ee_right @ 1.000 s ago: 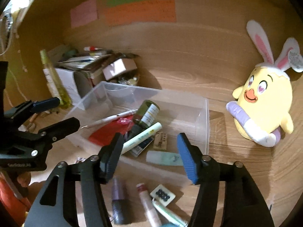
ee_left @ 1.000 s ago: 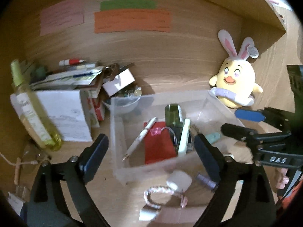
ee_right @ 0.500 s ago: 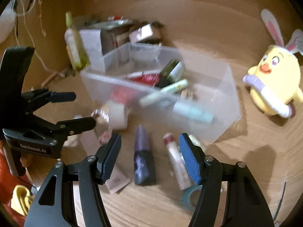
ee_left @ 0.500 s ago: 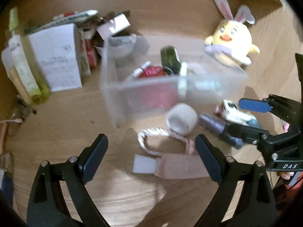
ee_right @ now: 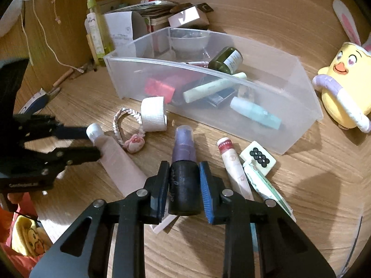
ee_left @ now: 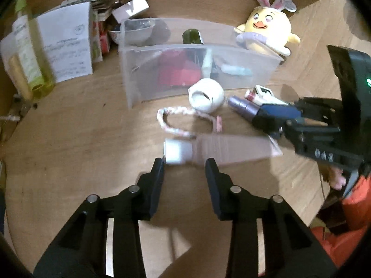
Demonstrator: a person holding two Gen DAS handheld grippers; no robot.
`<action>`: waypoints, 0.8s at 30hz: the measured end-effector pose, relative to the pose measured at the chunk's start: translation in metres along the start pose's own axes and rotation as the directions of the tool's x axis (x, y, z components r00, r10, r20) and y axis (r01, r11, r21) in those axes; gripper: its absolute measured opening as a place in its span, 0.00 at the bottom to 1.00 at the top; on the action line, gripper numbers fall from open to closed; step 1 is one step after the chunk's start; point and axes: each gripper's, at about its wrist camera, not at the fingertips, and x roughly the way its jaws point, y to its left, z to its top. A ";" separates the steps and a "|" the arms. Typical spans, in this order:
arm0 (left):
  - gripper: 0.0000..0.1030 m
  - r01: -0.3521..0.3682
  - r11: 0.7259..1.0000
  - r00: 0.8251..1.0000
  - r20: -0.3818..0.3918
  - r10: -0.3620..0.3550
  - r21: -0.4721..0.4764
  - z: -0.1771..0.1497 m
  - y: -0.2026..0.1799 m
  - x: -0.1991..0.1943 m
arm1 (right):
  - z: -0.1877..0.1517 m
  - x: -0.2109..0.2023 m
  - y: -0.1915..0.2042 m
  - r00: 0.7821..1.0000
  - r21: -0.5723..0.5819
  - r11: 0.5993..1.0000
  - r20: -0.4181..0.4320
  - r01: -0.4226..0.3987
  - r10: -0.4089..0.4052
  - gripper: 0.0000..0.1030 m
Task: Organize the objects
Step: 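Grasp the beige tube with the left tool while the right tool grasps the black spray bottle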
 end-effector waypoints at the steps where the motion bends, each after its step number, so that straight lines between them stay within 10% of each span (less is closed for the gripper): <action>1: 0.36 0.001 1.000 1.000 0.000 -0.001 0.003 -0.007 -0.002 -0.005 | -0.002 -0.003 -0.001 1.000 0.006 1.000 0.004 0.006 -0.006 0.23; 19: 0.48 -0.015 0.999 0.998 0.064 0.013 0.032 0.040 -0.006 0.002 | -0.031 -0.059 -0.024 0.995 0.146 0.989 0.102 -0.027 0.012 0.23; 24: 0.33 0.037 0.999 0.999 0.003 -0.037 0.031 0.030 -0.009 0.012 | -0.036 -0.061 -0.029 0.994 0.162 0.986 0.103 -0.045 0.028 0.23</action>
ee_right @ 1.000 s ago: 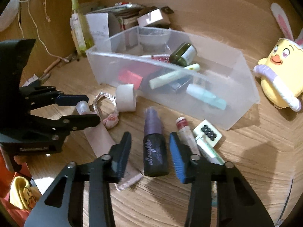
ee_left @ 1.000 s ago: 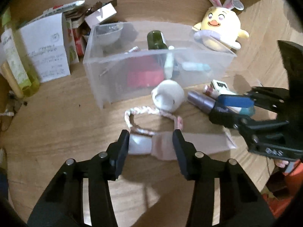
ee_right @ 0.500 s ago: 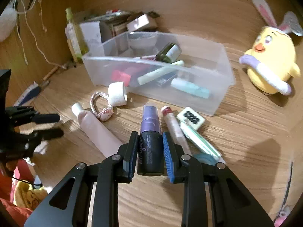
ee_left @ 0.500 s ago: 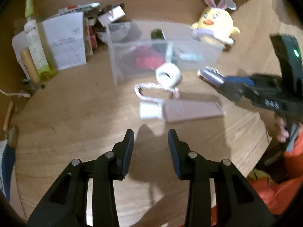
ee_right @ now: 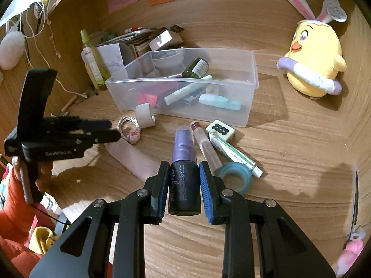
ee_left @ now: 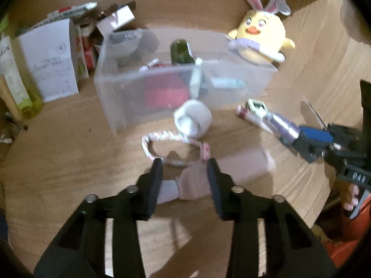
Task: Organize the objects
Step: 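Grasp the beige tube with the left tool while the right tool grasps the black spray bottle, then drop the beige tube into the box while the right tool drops the spray bottle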
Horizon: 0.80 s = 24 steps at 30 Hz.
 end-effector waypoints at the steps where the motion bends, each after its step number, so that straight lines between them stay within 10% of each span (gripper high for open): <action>1: 0.33 0.008 1.000 1.000 -0.009 -0.008 -0.001 -0.004 -0.001 -0.001 | 0.000 0.000 -0.001 1.000 0.003 1.000 -0.001 -0.002 0.002 0.23; 24: 0.20 -0.050 0.991 0.999 0.019 0.048 0.128 -0.027 -0.040 0.003 | -0.010 -0.001 -0.005 0.999 0.050 0.998 0.002 -0.034 0.034 0.23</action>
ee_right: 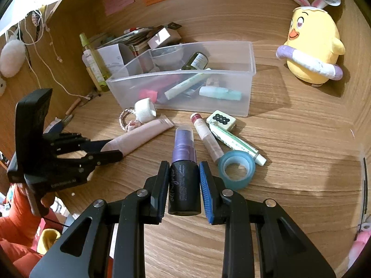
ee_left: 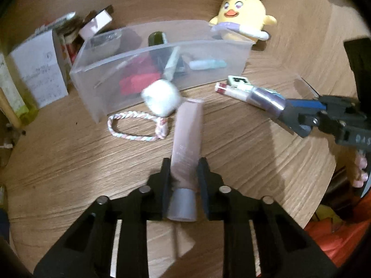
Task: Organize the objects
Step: 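Drop the beige tube into the box while the right tool drops the spray bottle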
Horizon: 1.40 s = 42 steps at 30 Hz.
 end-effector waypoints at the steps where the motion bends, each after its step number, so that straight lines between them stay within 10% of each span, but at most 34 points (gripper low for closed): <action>1: 0.20 -0.015 1.000 1.000 0.009 0.015 0.012 -0.002 -0.004 -0.001 | 0.000 0.000 0.000 1.000 0.002 1.000 0.002 -0.001 0.001 0.23; 9: 0.02 -0.033 0.999 0.996 0.084 0.032 0.015 0.000 -0.016 -0.015 | 0.004 -0.006 0.006 0.999 -0.003 1.000 0.033 -0.003 0.003 0.23; 42: 0.02 -0.004 0.986 0.925 0.373 0.067 -0.166 0.099 0.045 -0.082 | 0.122 -0.017 0.001 0.964 0.007 0.999 0.261 0.047 -0.047 0.23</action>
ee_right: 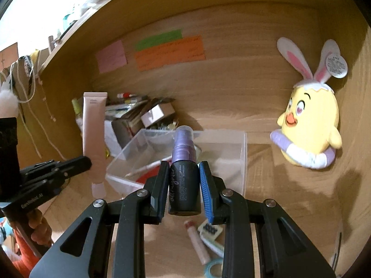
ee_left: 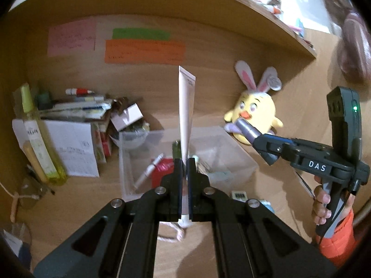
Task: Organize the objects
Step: 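Drop the beige tube into the box while the right tool drops the spray bottle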
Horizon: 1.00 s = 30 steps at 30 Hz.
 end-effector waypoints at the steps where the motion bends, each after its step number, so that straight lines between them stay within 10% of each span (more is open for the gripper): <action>1: 0.02 -0.005 1.000 1.000 0.000 0.005 -0.003 0.003 0.002 0.002 | 0.003 0.003 -0.001 1.000 0.003 1.000 0.000 0.005 -0.005 0.23; 30: 0.03 -0.031 0.999 0.971 -0.238 0.027 -0.017 -0.004 0.020 0.110 | -0.012 0.117 -0.016 0.961 -0.086 0.989 -0.242 0.117 -0.135 0.23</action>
